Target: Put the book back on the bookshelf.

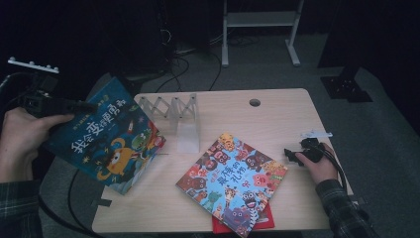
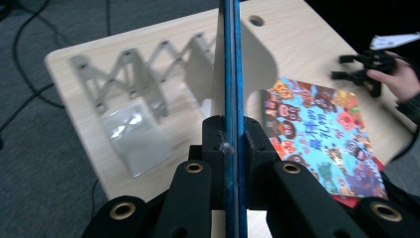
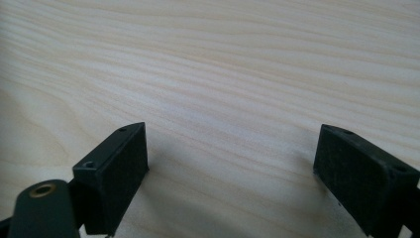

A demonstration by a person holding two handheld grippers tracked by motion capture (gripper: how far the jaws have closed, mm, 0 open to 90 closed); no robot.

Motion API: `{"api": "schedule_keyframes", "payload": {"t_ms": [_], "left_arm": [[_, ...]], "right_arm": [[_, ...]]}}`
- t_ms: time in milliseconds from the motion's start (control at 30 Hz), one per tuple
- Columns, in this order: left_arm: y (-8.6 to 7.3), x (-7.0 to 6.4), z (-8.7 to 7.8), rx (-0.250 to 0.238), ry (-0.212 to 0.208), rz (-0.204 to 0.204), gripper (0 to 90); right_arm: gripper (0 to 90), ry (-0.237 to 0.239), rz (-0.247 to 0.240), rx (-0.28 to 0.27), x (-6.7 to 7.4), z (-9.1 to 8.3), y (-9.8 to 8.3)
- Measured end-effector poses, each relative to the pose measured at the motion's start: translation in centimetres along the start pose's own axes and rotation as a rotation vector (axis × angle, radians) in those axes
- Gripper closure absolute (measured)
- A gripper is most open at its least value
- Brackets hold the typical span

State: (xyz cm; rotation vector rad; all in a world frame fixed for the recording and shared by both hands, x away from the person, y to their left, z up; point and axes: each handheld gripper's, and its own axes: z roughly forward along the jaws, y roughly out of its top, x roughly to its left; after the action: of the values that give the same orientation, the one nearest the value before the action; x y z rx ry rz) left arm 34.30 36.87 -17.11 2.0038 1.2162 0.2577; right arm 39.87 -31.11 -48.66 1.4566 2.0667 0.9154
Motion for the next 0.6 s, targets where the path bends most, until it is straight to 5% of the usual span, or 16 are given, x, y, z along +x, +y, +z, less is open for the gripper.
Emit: {"api": "schedule_keyframes", "payload": {"t_ms": [333,600], "left_arm": [[-1.3,2.9,-0.5,0.024,0.083,-0.091,82.7],[-1.0,3.9,0.2,0.036,0.133,-0.136,82.7]], "right_arm": [[12.3,0.000,0.000,0.000,0.0,0.0,0.0],[12.2,0.000,0.001,0.000,0.0,0.0,0.0]]}}
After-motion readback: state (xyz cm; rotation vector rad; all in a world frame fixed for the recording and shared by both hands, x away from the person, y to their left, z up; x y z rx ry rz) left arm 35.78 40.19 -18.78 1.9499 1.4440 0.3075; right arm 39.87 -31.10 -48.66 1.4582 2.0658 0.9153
